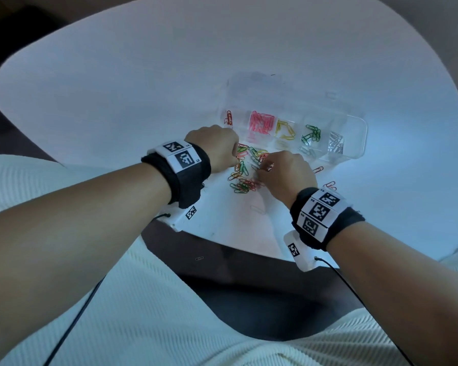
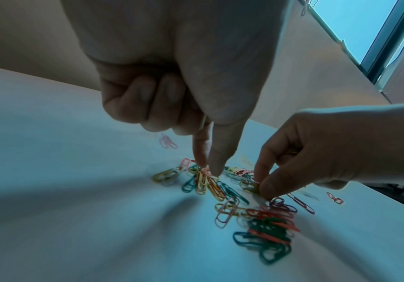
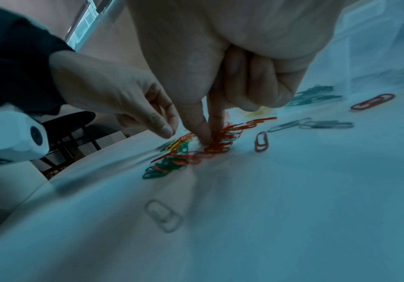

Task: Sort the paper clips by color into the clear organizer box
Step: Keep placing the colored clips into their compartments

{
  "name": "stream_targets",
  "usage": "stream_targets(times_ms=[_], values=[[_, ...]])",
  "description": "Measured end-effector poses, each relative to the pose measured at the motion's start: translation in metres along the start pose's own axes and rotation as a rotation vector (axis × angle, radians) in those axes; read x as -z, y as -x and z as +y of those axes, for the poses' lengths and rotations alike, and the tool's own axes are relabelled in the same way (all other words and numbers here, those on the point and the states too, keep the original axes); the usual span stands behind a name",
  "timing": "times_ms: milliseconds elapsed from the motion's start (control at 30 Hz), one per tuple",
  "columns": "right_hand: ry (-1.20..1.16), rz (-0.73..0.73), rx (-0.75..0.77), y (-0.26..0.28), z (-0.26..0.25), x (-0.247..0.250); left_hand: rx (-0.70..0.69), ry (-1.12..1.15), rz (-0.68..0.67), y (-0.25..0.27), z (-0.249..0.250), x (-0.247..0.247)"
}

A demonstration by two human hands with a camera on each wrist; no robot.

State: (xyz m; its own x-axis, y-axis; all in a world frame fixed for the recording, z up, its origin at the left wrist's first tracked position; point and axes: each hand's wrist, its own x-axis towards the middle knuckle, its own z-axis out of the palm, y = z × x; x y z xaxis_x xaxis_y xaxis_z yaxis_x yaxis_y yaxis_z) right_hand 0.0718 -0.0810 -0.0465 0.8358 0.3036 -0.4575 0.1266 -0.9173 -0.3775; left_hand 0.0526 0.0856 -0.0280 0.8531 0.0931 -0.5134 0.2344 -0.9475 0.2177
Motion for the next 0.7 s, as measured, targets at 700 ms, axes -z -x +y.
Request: stream_targets(times_ms=[700], values=[[-0.037,0.065,0.080,0.007,0.015,-0.004,-0.001,-0.018,0.016,-0.005,-0.001,-0.008]])
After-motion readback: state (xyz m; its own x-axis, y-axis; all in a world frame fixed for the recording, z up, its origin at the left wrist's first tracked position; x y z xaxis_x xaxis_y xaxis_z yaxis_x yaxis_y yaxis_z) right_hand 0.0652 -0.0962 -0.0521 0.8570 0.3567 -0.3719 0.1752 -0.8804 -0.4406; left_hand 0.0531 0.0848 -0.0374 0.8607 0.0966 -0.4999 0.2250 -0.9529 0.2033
